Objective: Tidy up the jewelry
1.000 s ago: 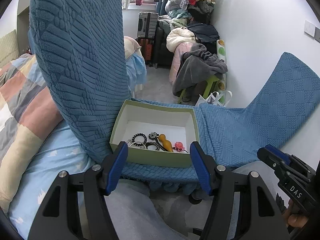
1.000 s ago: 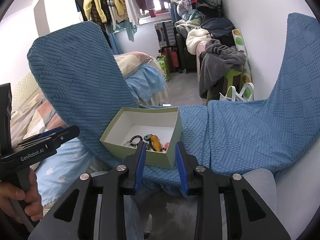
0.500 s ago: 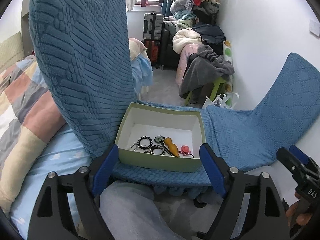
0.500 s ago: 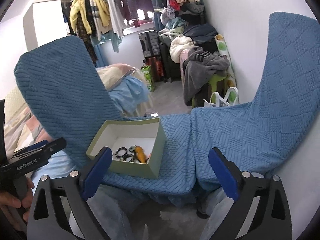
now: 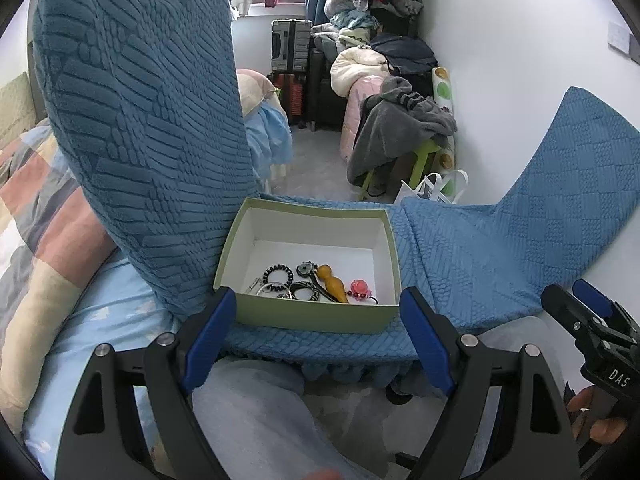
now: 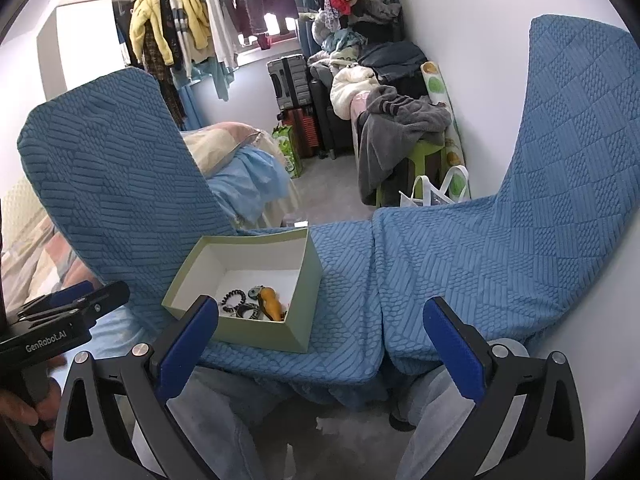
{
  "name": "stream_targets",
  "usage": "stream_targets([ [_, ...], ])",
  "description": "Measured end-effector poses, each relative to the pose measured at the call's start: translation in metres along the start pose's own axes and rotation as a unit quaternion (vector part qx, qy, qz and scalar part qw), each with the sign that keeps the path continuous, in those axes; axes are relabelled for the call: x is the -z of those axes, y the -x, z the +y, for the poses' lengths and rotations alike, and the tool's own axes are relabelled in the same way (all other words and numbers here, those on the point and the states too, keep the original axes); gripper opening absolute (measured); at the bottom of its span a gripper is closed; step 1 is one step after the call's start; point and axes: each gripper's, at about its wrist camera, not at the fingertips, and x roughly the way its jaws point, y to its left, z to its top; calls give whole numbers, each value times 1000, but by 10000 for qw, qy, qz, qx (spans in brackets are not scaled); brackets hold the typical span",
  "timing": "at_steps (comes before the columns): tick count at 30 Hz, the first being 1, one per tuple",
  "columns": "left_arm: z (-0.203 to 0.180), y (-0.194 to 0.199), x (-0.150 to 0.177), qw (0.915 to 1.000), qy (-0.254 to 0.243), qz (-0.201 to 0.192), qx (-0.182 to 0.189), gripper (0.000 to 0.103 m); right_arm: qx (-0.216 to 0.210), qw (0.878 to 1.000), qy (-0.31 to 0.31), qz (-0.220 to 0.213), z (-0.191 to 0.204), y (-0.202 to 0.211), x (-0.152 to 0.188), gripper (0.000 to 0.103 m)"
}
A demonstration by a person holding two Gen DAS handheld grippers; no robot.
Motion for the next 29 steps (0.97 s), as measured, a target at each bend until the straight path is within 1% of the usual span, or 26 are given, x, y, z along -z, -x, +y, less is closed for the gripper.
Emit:
stream_targets([
  [11, -6, -4, 4, 9999, -45, 94, 42, 84, 60, 10000, 15, -11, -3, -1, 0, 103],
  [29, -6, -3, 7, 10000, -9, 60, -26, 84, 45, 10000, -13, 3, -5, -1, 5, 103],
])
